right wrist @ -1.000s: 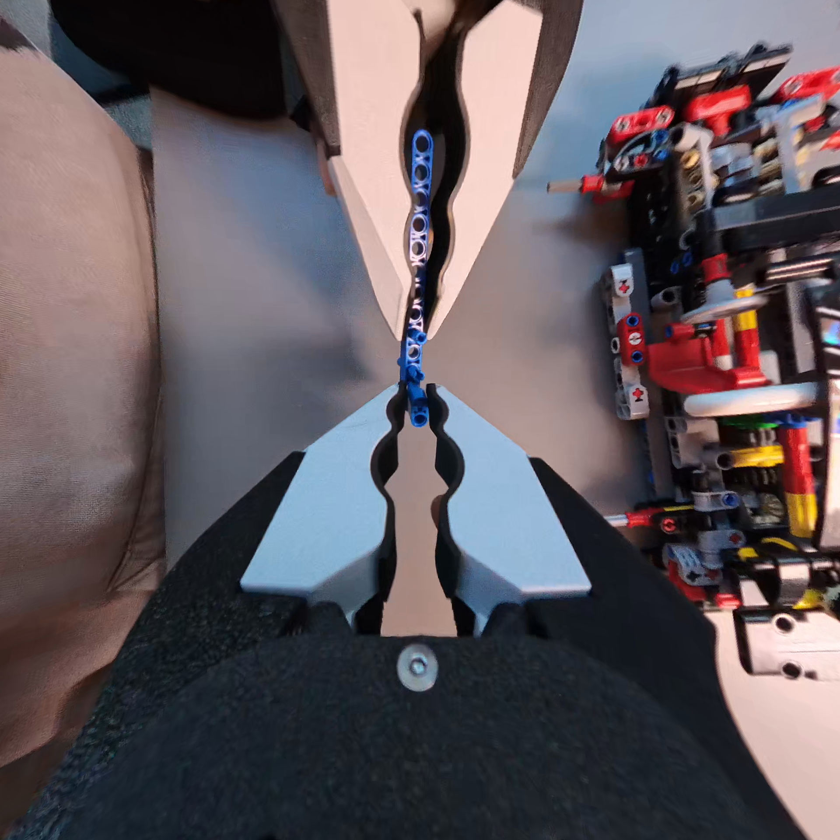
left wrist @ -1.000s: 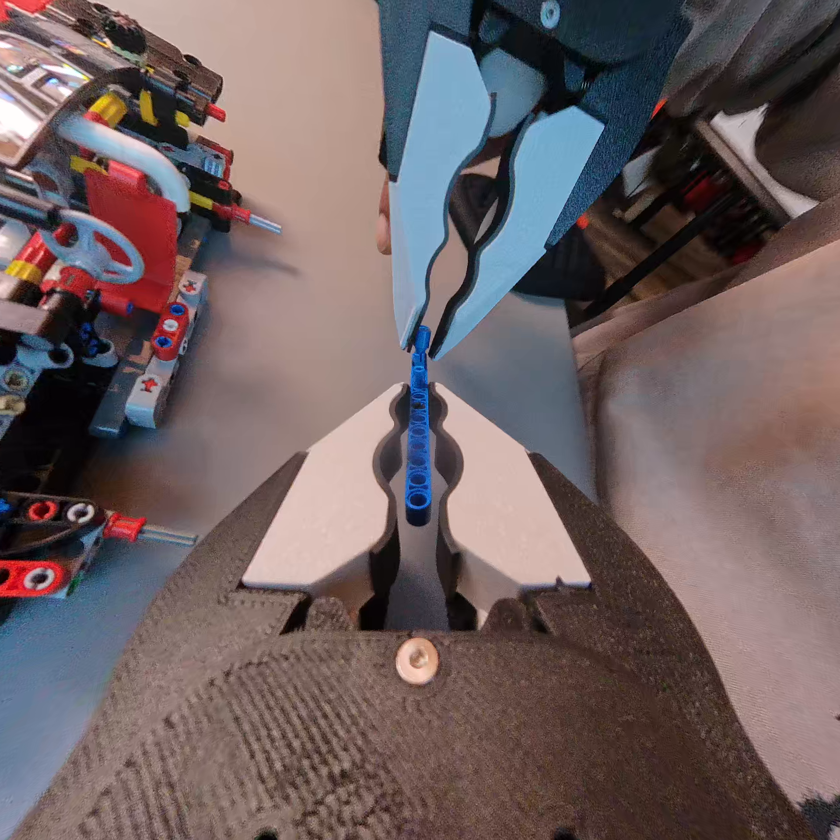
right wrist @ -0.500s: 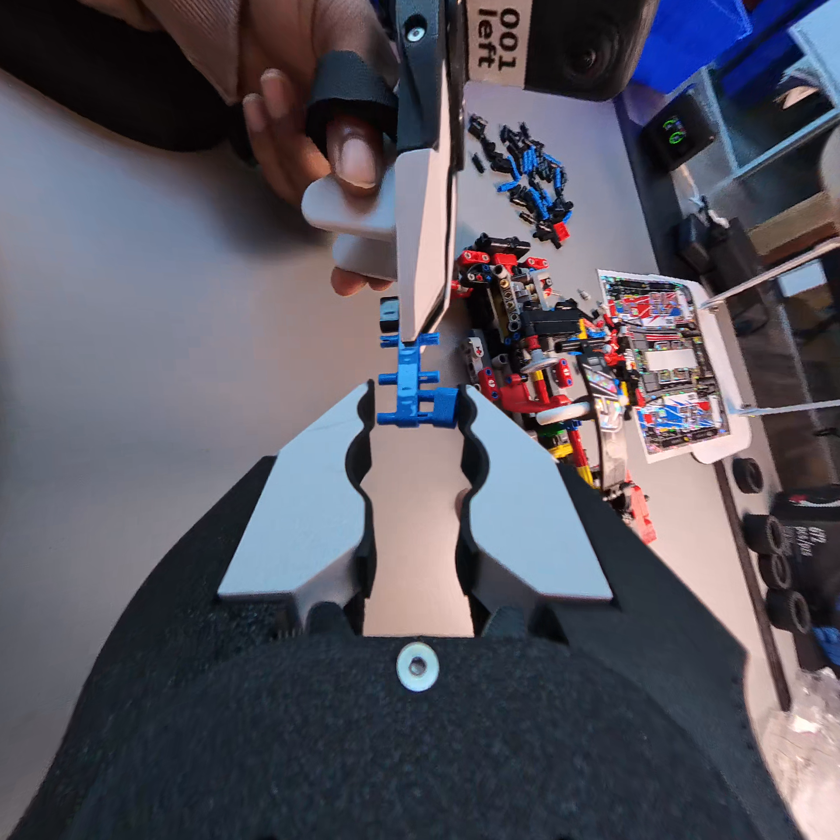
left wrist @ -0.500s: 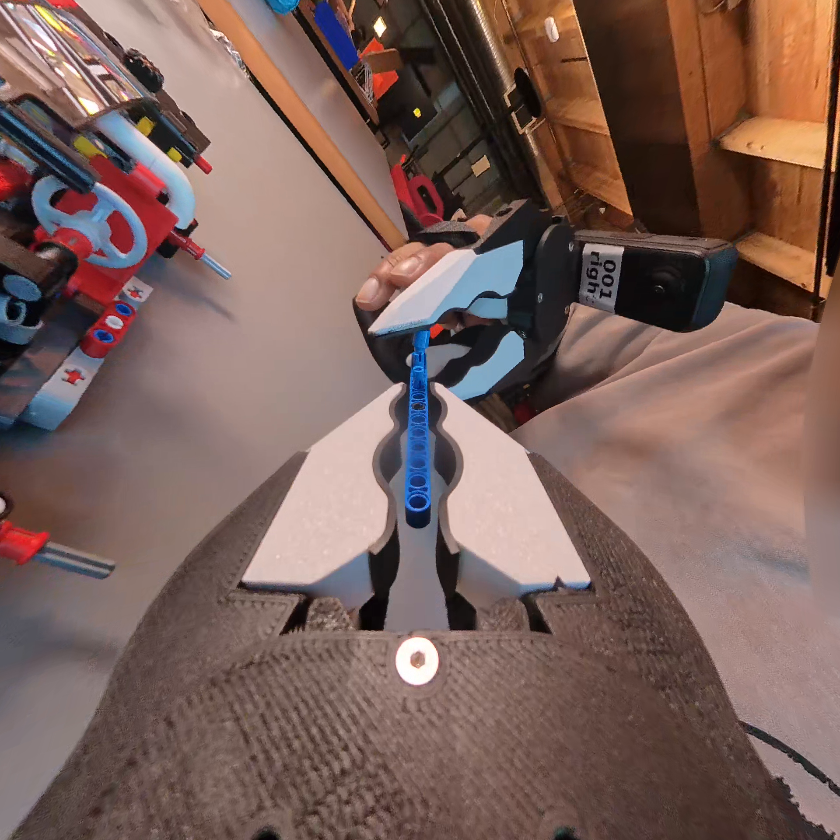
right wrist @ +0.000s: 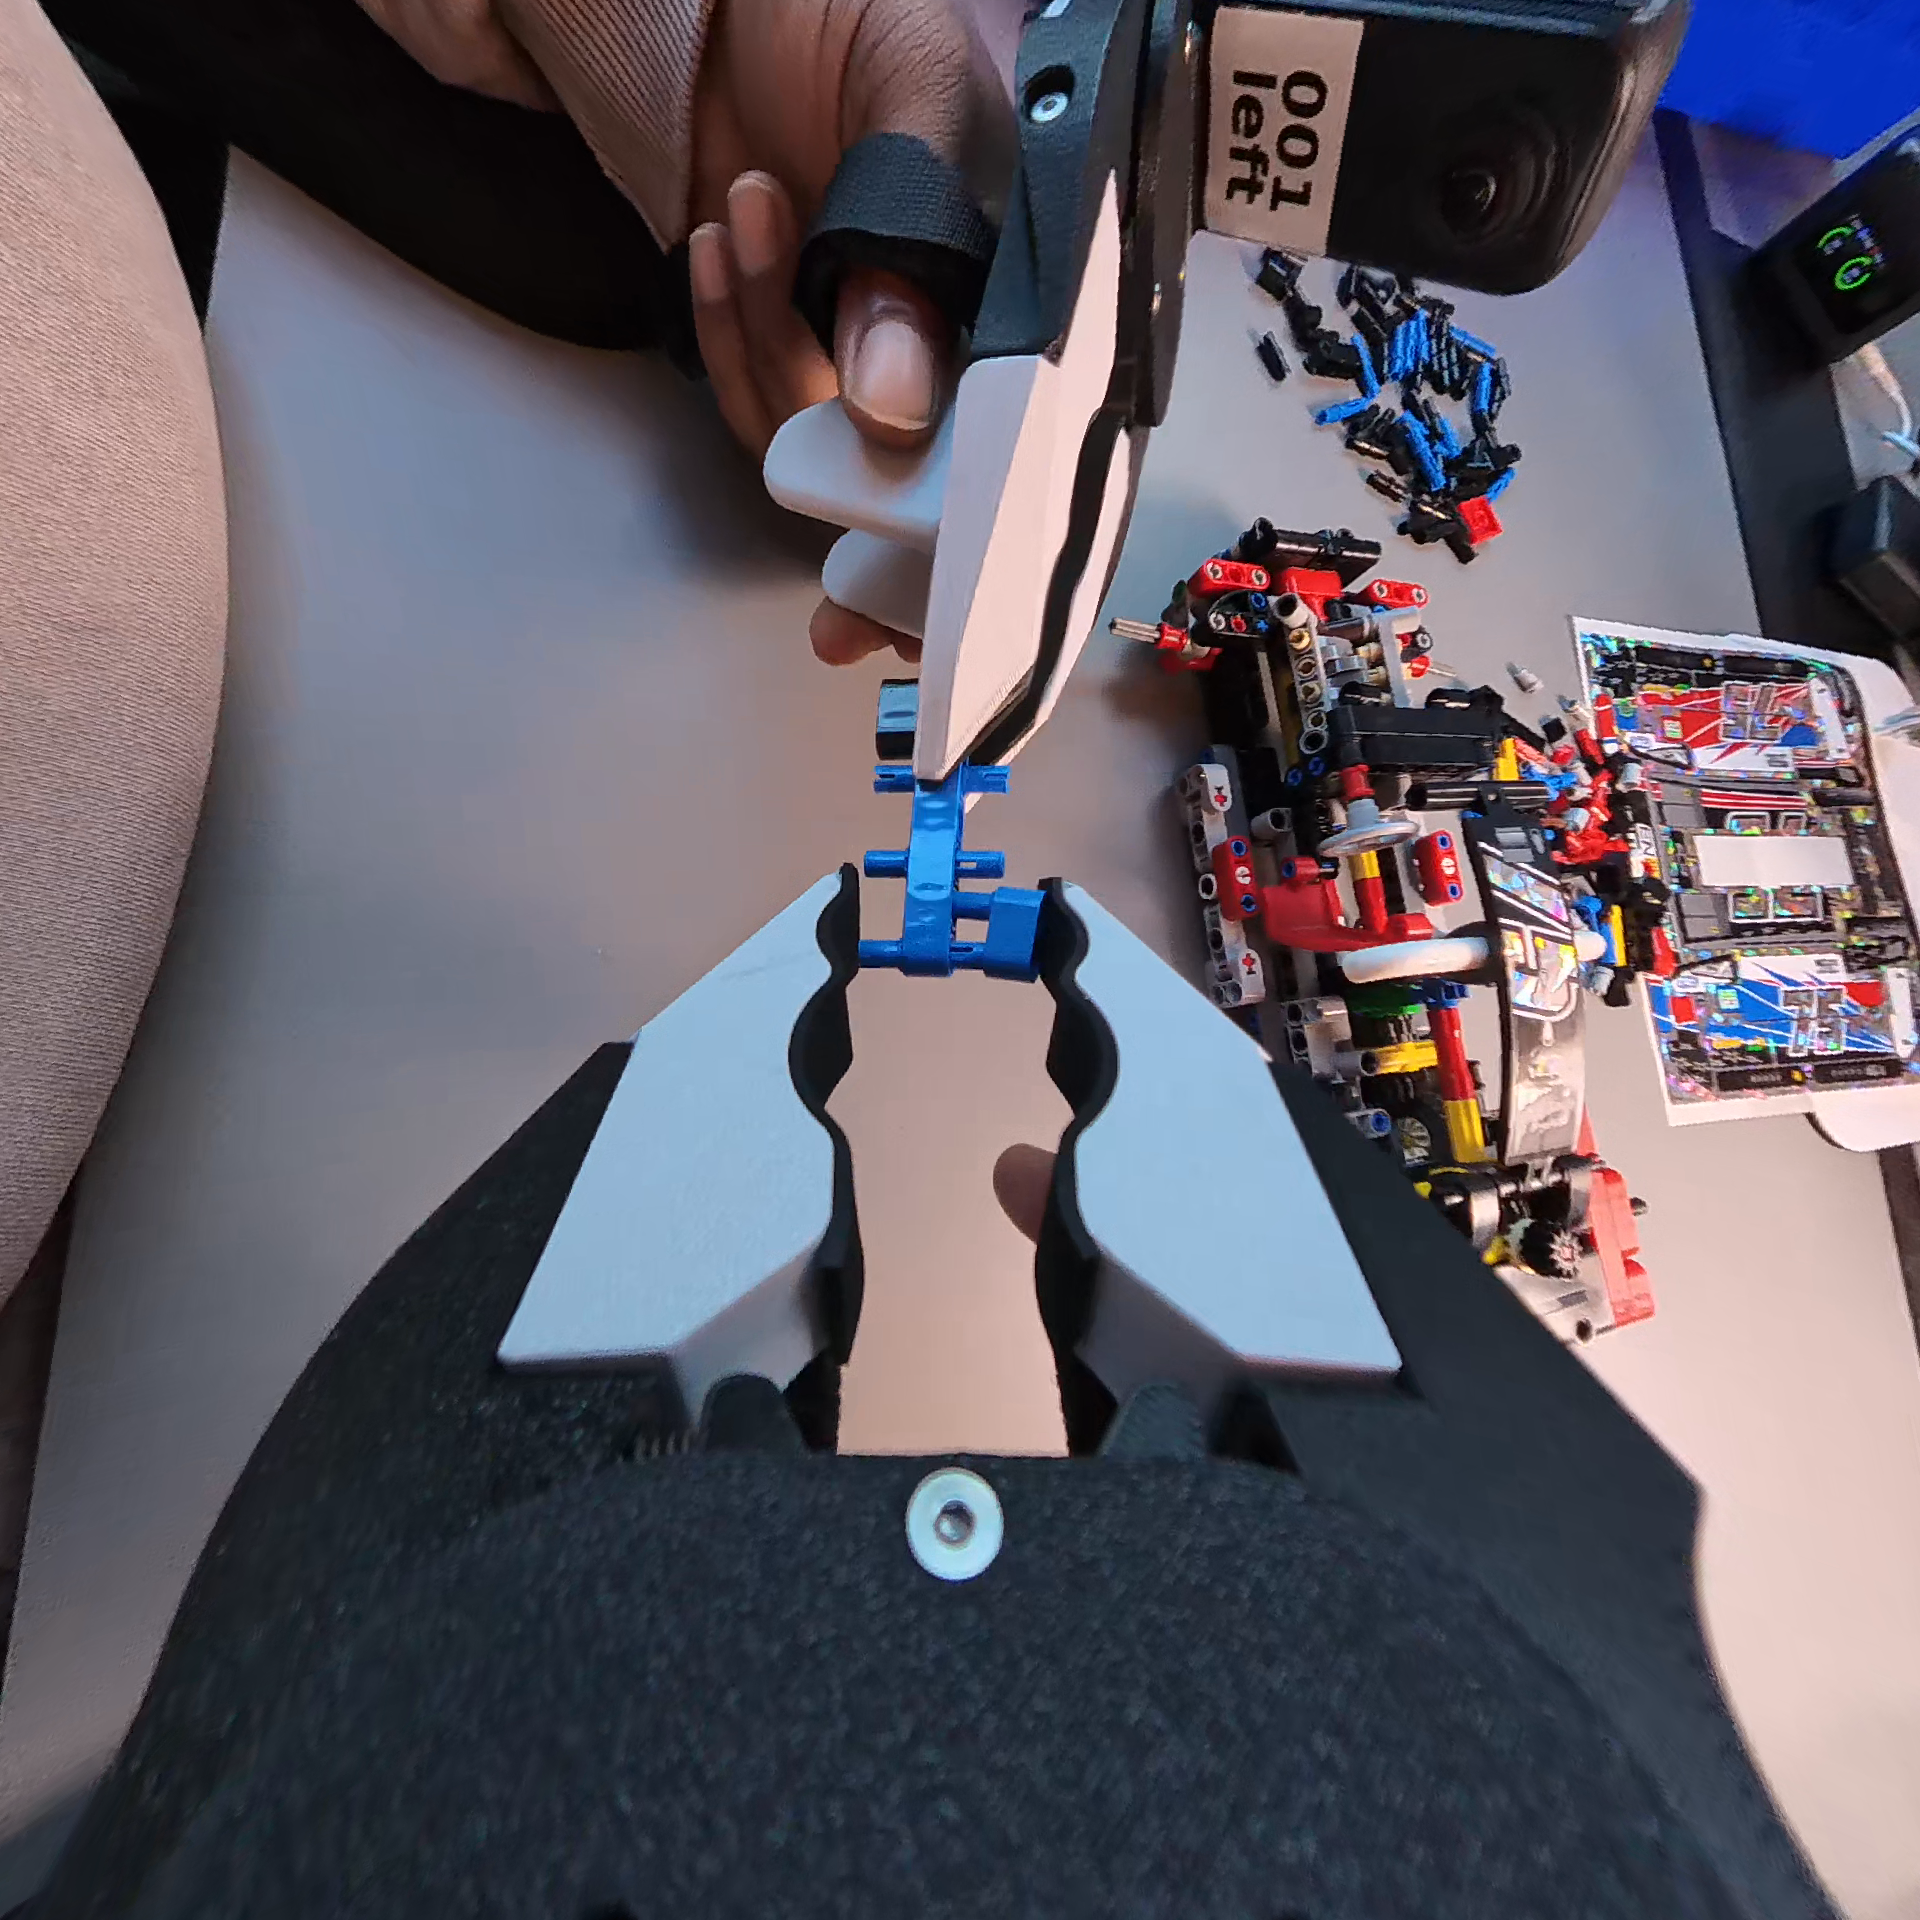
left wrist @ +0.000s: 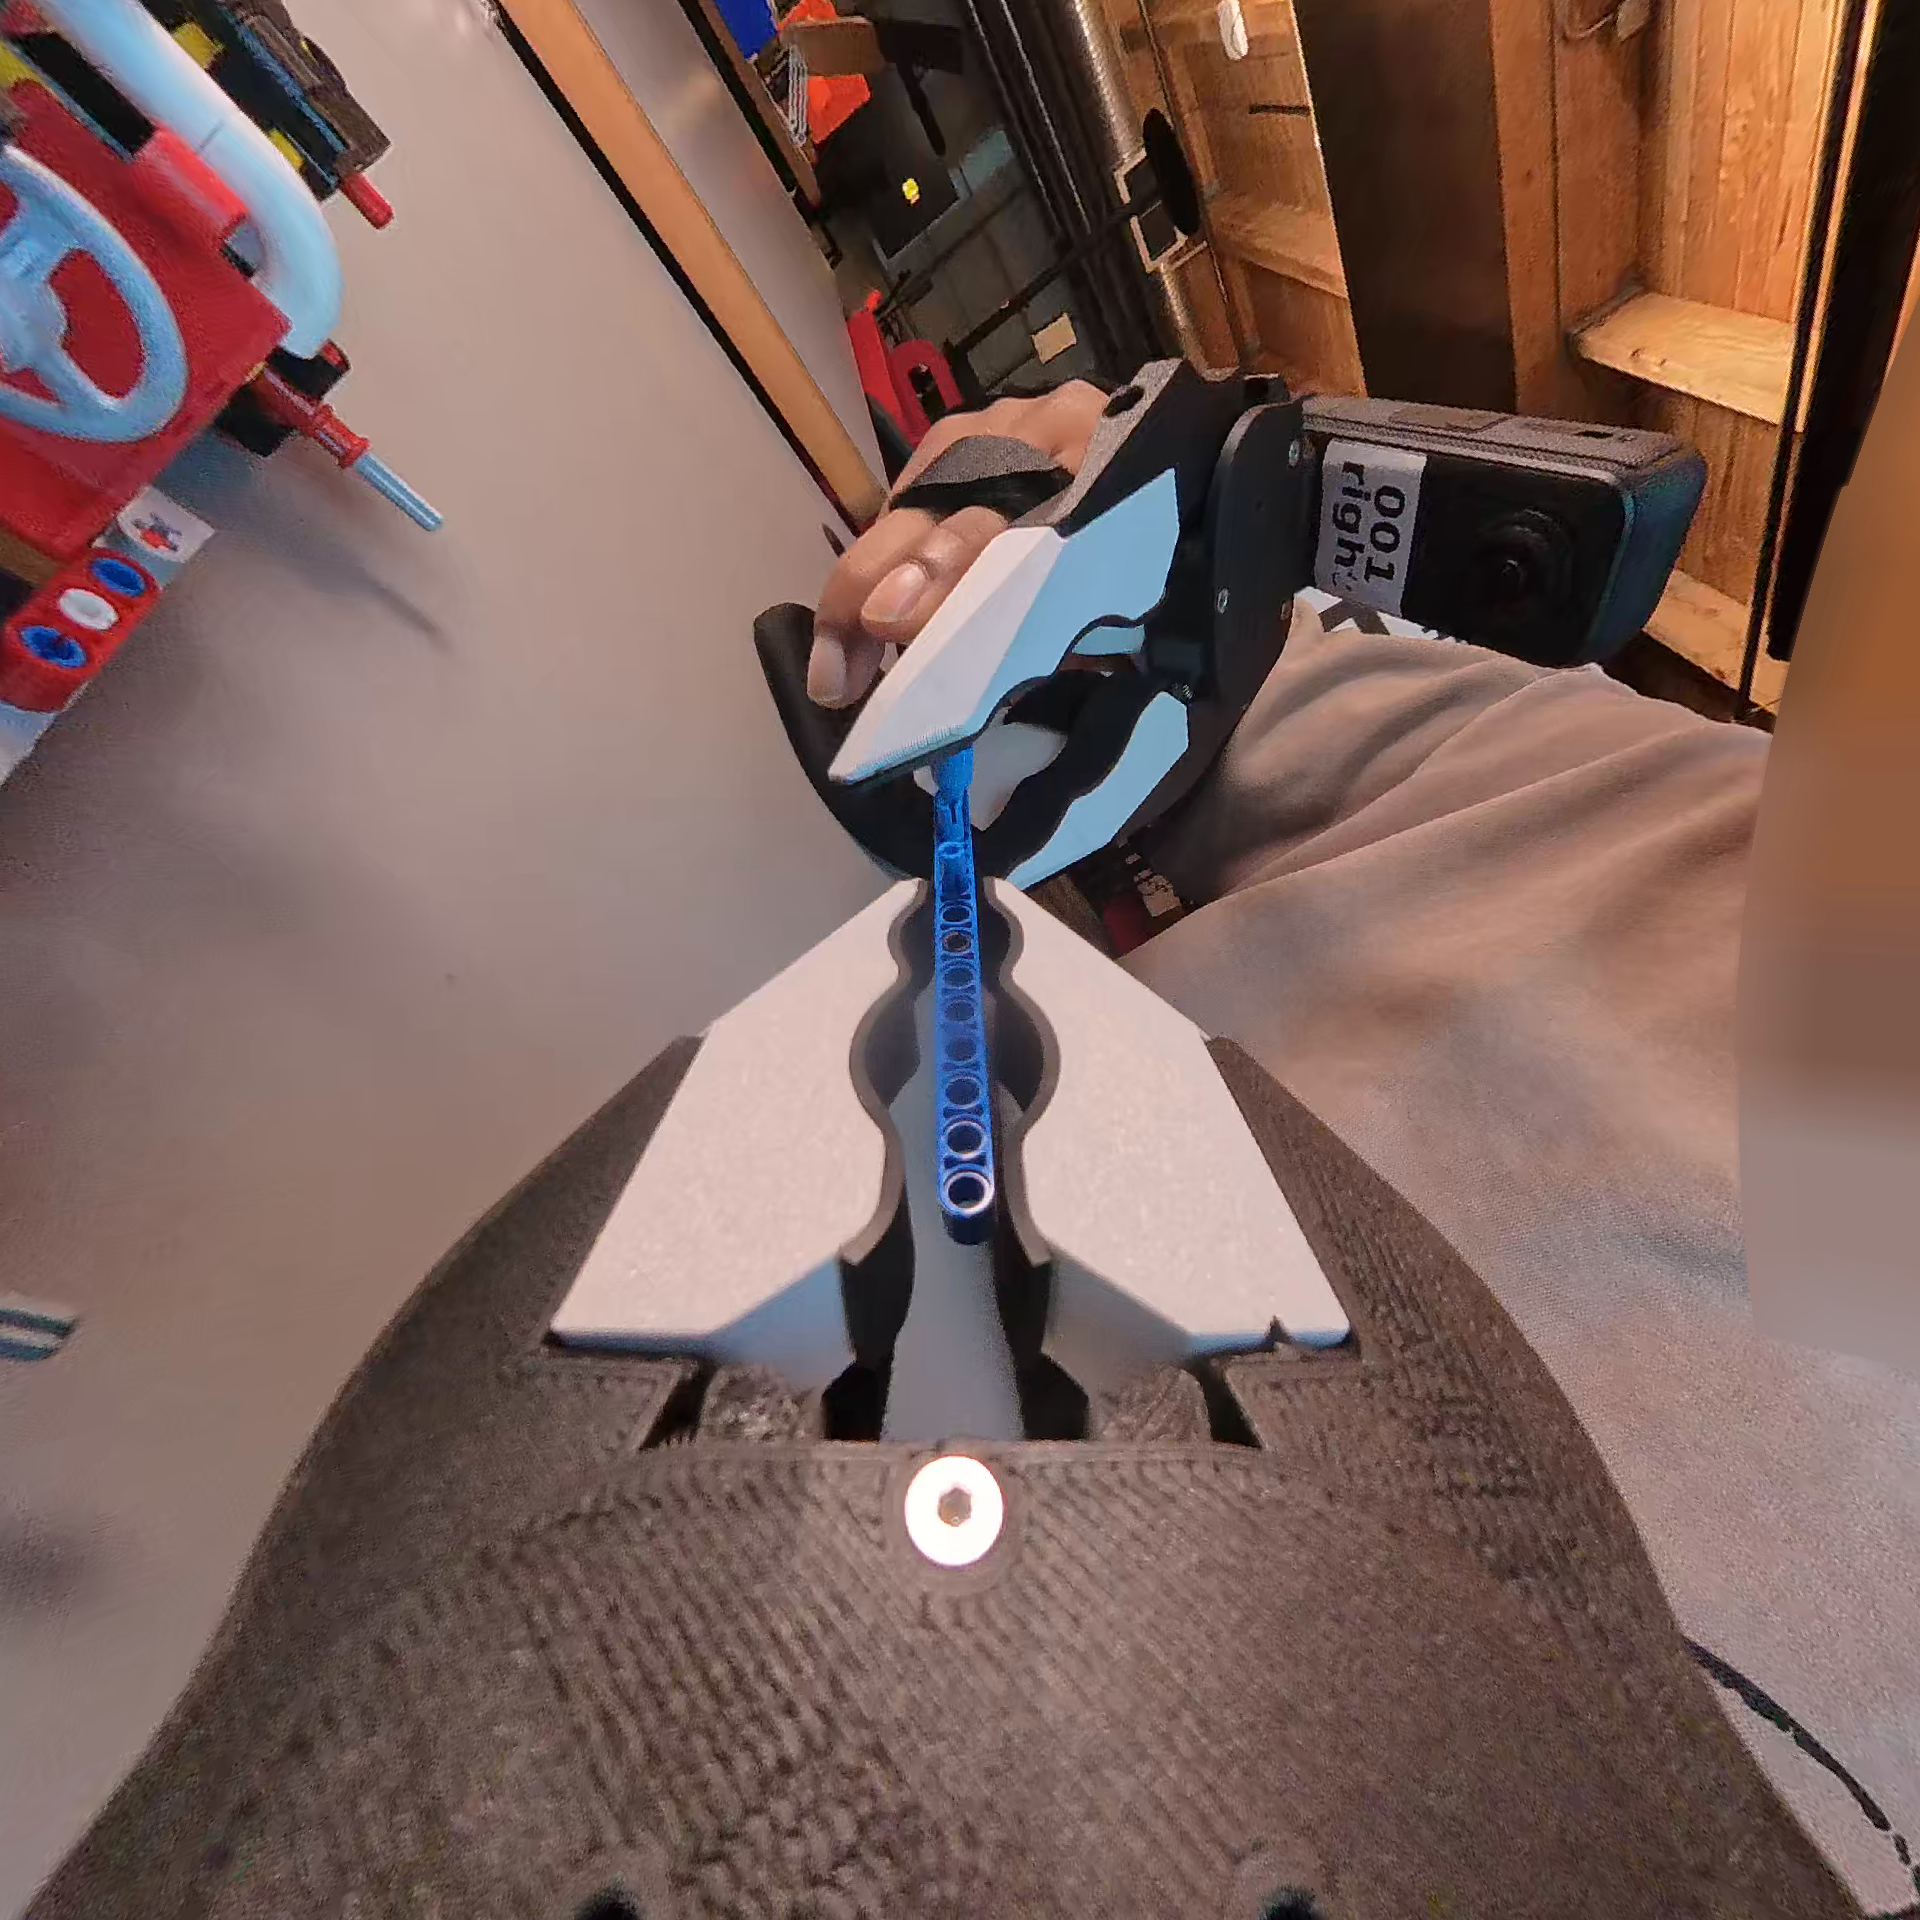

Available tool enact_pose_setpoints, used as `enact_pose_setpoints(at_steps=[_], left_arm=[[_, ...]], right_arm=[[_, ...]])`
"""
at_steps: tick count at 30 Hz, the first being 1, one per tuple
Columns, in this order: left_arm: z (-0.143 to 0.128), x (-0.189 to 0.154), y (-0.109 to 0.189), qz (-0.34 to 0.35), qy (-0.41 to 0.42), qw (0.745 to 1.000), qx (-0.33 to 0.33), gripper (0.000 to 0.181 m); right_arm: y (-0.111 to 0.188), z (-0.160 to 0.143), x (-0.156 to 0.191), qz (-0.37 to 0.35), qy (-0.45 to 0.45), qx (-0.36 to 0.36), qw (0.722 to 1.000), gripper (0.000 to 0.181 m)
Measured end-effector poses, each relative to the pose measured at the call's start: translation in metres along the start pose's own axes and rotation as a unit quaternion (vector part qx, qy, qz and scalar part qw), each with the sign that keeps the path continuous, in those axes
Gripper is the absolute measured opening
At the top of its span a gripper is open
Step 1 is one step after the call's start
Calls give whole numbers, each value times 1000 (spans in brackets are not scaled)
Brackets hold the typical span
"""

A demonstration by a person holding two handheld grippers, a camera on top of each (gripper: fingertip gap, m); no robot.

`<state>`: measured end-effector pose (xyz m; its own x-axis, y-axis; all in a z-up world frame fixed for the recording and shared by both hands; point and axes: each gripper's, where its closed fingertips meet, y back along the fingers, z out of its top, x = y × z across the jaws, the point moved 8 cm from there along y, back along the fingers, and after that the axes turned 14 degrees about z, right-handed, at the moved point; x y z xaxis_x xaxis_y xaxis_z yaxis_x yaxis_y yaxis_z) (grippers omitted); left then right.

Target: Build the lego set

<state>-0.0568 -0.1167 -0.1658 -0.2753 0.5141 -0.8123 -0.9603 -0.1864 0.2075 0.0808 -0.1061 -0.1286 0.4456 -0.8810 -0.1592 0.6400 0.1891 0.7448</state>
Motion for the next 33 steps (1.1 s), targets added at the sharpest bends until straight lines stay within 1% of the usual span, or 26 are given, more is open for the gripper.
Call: enact_pose_setpoints(at_steps=[4, 7, 9, 12, 14, 16, 19, 20, 22, 24, 26, 29, 30, 31, 33], left_arm=[[-1, 0, -2, 7, -8, 1000, 6, 5], [-1, -1, -2, 11, -11, 1000, 5, 4], [1, 0, -1, 14, -11, 1000, -10, 5], [12, -3, 6, 15, -26, 997, -65, 6], [16, -9, 10, 23, -58, 993, -102, 15], [17, -15, 12, 22, -81, 989, -125, 15], [15, -22, 7, 35, -123, 983, -129, 13], [15, -22, 6, 51, -140, 981, -128, 8], [16, -24, 7, 72, -169, 974, -132, 6], [15, -24, 7, 86, -192, 970, -119, 6], [12, -23, 6, 98, -218, 966, -103, 6], [12, -26, 6, 118, -261, 953, -97, 5], [12, -27, 6, 123, -273, 949, -97, 6], [12, -28, 6, 130, -287, 944, -99, 6], [11, -30, 5, 150, -317, 931, -97, 6]], right_arm=[[-1, -3, 1, 17, -10, -4, 1000, 33], [-1, -4, 1, 14, -10, -7, 1000, 33], [-2, -5, -1, 4, -34, -20, 999, 32], [3, -4, -9, -34, -79, -79, 993, 32], [3, -2, -11, -85, -68, -106, 988, 32], [2, 2, -9, -130, -46, -131, 982, 32], [-3, 9, -4, -197, 10, -144, 970, 32], [-5, 11, -3, -215, 28, -143, 966, 32], [-6, 12, -4, -233, 38, -146, 961, 32], [-7, 9, -5, -203, 18, -156, 967, 32], [-5, 5, -6, -137, -16, -180, 974, 27], [8, 1, -10, -45, -82, -232, 968, 26], [12, 0, -12, -21, -97, -235, 967, 22], [14, -1, -13, -8, -108, -233, 966, 19], [20, 2, -15, 7, -121, -253, 960, 13]])
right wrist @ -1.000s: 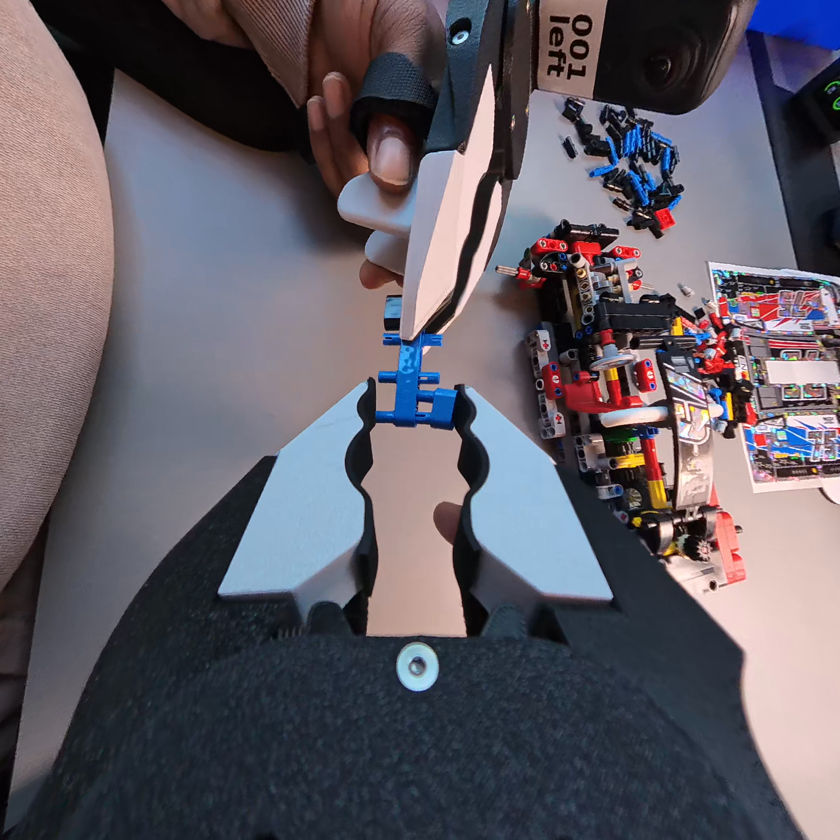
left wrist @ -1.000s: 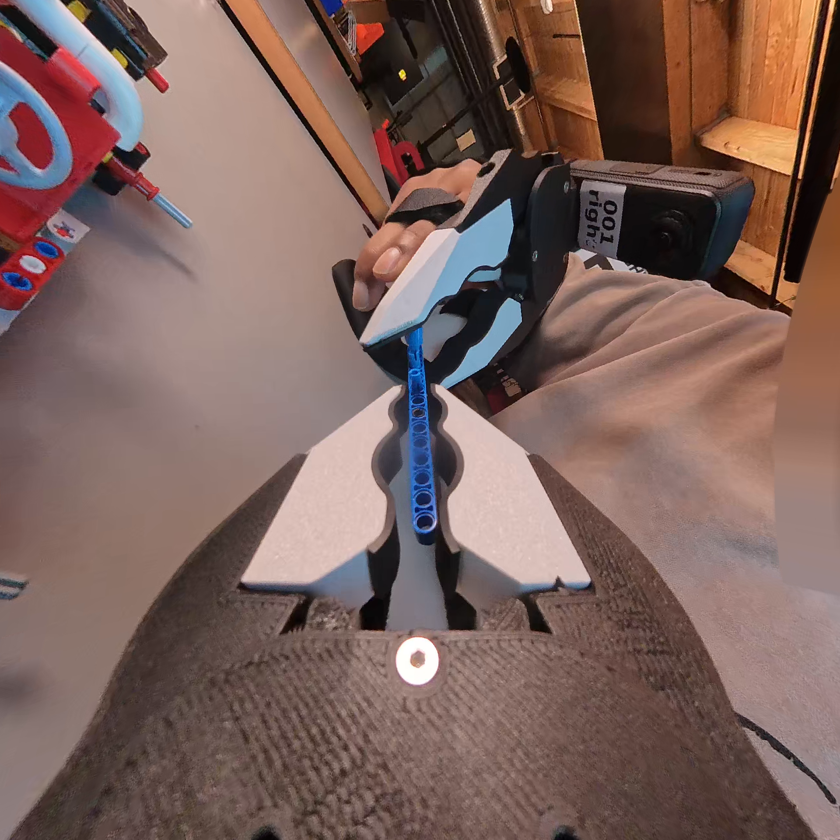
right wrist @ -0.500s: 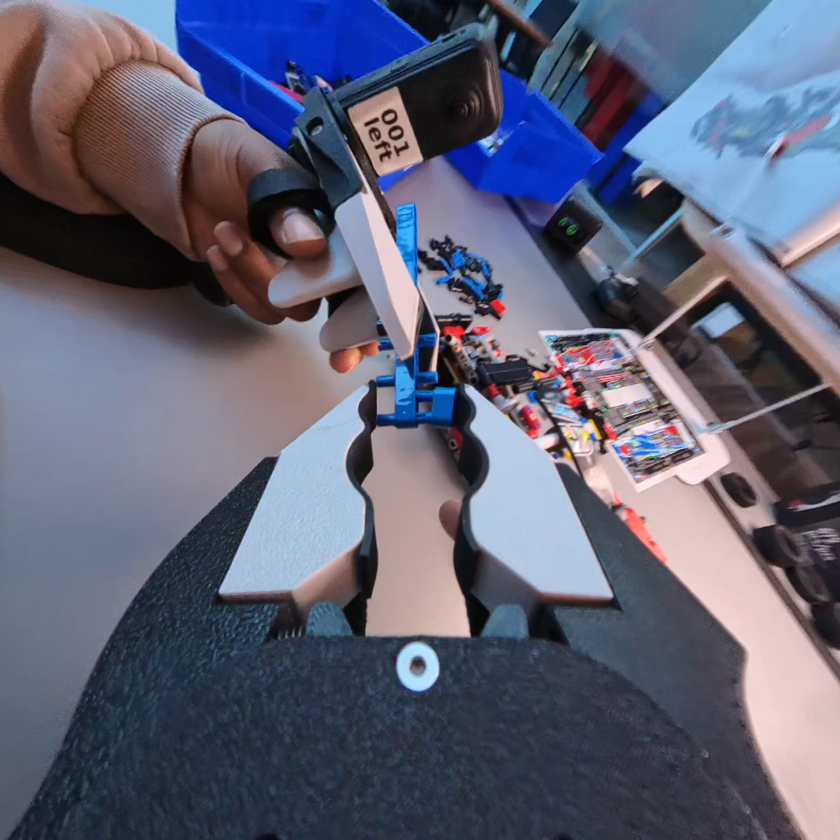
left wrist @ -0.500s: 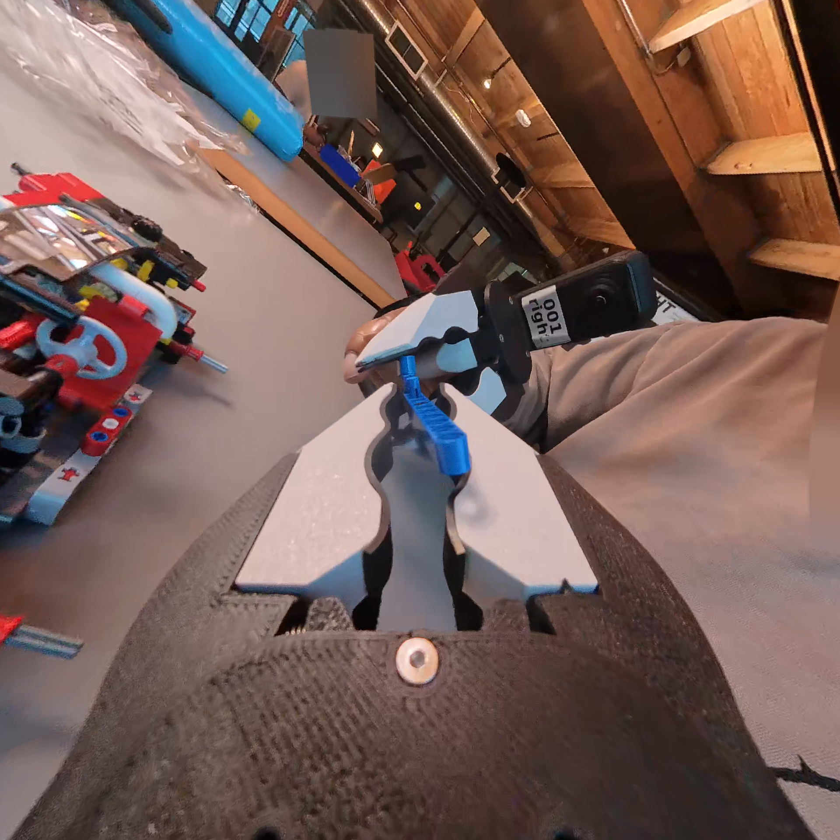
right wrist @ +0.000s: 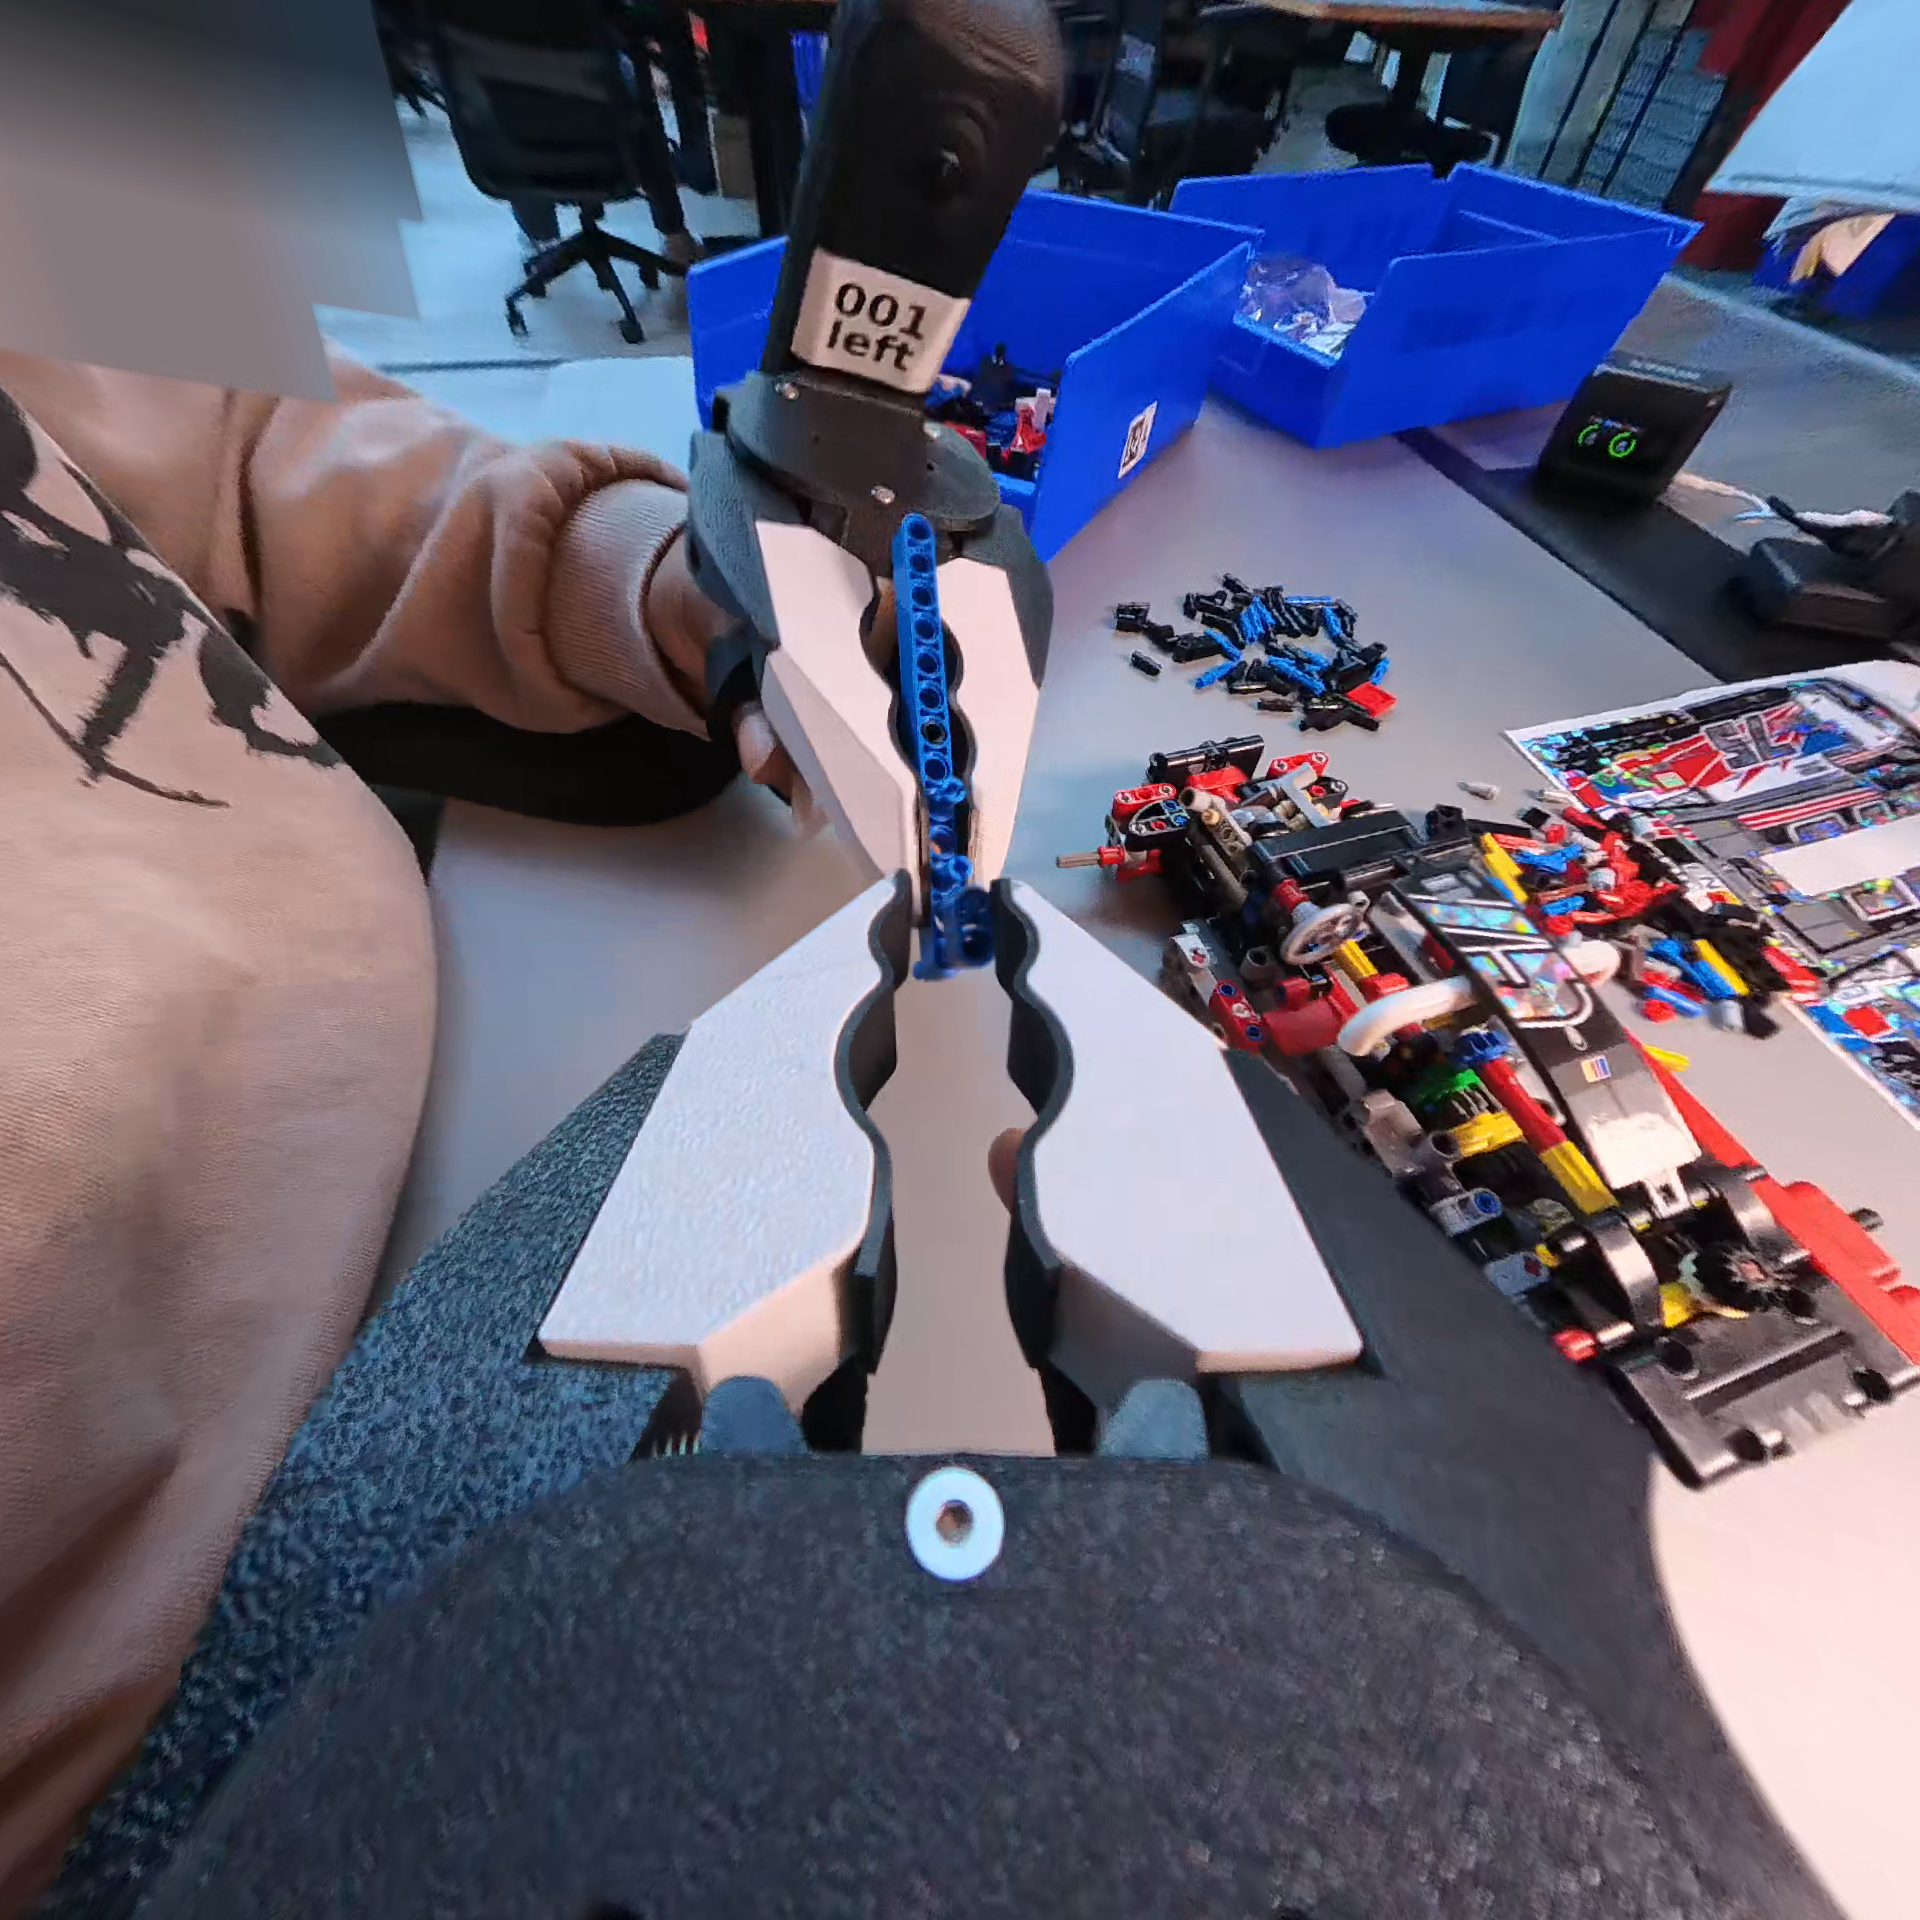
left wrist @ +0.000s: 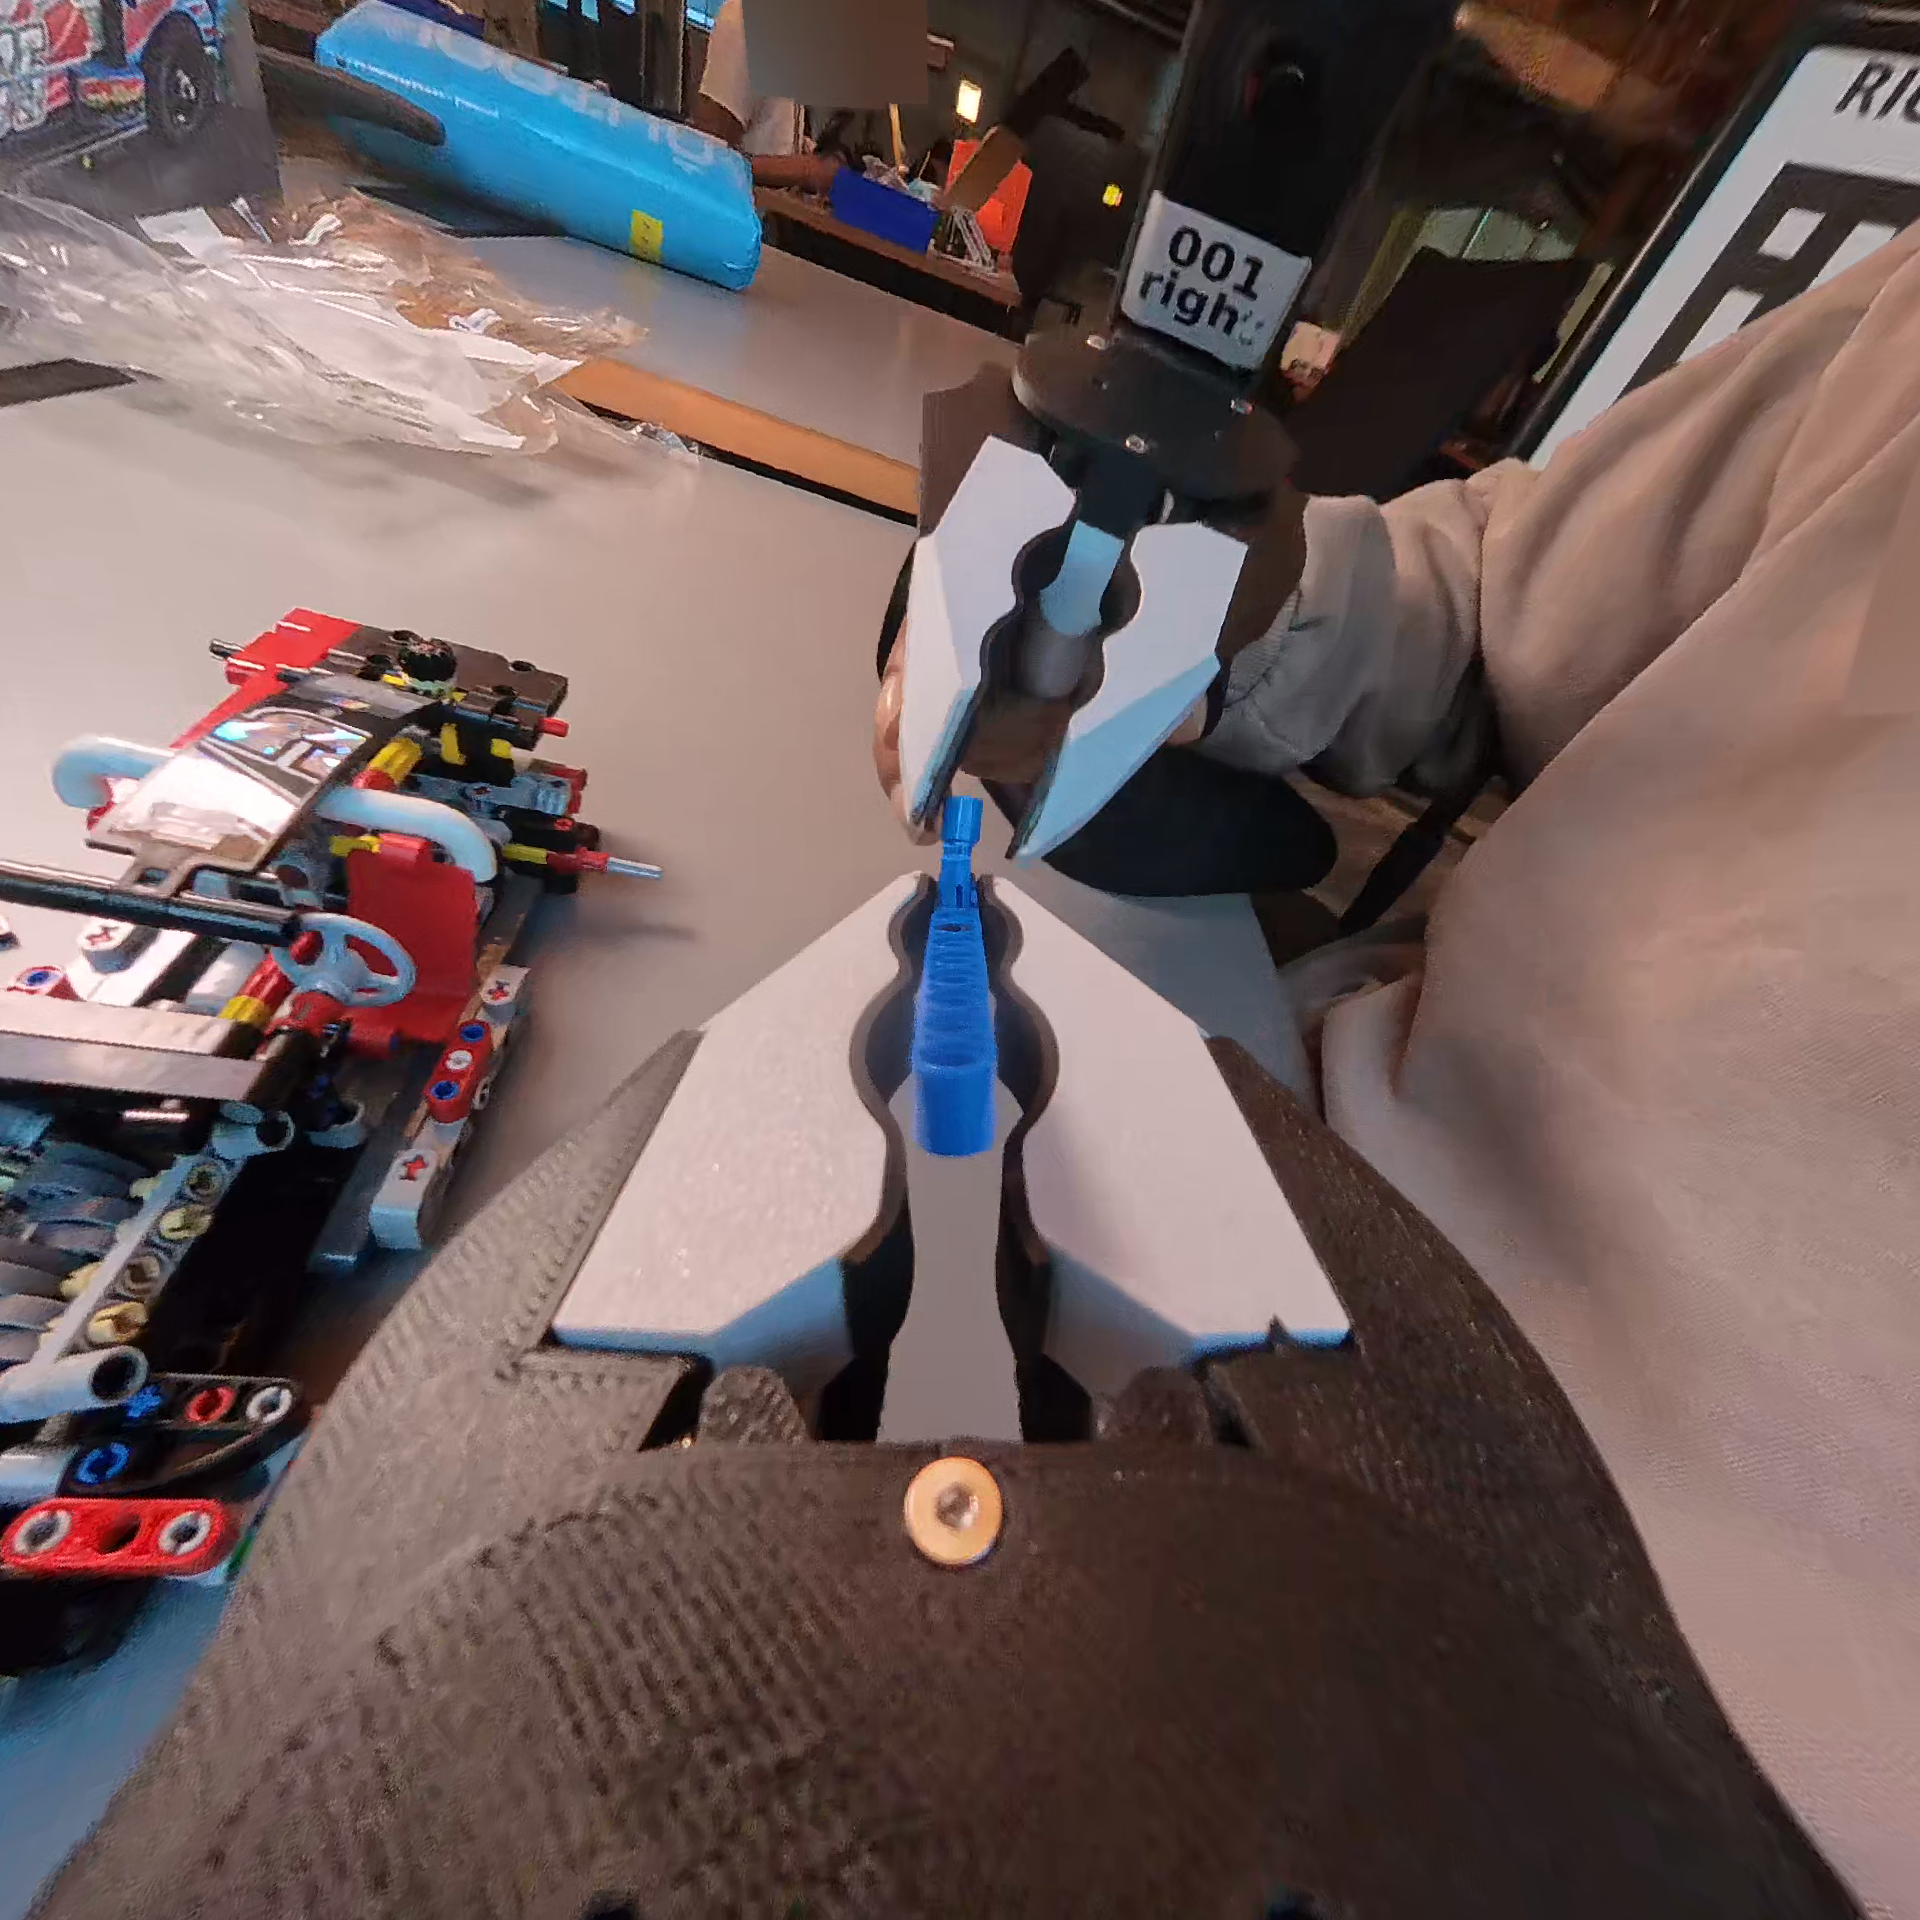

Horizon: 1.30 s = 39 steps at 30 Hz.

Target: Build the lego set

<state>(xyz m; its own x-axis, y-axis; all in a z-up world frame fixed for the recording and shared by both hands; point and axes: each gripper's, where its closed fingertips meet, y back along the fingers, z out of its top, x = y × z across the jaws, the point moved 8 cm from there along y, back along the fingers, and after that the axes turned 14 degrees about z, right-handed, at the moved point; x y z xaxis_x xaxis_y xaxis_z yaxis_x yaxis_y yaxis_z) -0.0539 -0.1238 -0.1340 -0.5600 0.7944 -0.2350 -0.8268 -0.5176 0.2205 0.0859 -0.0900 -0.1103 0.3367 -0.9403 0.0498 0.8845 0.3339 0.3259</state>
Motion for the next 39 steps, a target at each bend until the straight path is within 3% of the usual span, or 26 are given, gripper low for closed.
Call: enact_pose_setpoints(at_steps=[9, 12, 16, 21, 26, 39], left_arm=[[3, -7, -3, 146, -154, 977, 10, 5], [0, -10, -6, 179, -197, 964, 30, 5], [-6, -9, -7, 119, -149, 980, 55, 6], [-8, -10, -8, 10, -55, 996, 74, 6], [-13, 0, 3, -14, -18, 997, 72, 6], [-10, -5, -9, -17, -29, 997, 73, 6]], right_arm=[[-4, -1, -10, -74, -144, 11, 987, 10], [-6, -5, -11, -83, -139, 32, 986, 9], [-7, -8, -4, -40, -33, 113, 992, 6], [0, -4, 2, 54, 4, 153, 987, 4], [25, 3, -11, 71, -46, 124, 989, 4], [-3, 1, -11, 117, -79, 196, 970, 5]])
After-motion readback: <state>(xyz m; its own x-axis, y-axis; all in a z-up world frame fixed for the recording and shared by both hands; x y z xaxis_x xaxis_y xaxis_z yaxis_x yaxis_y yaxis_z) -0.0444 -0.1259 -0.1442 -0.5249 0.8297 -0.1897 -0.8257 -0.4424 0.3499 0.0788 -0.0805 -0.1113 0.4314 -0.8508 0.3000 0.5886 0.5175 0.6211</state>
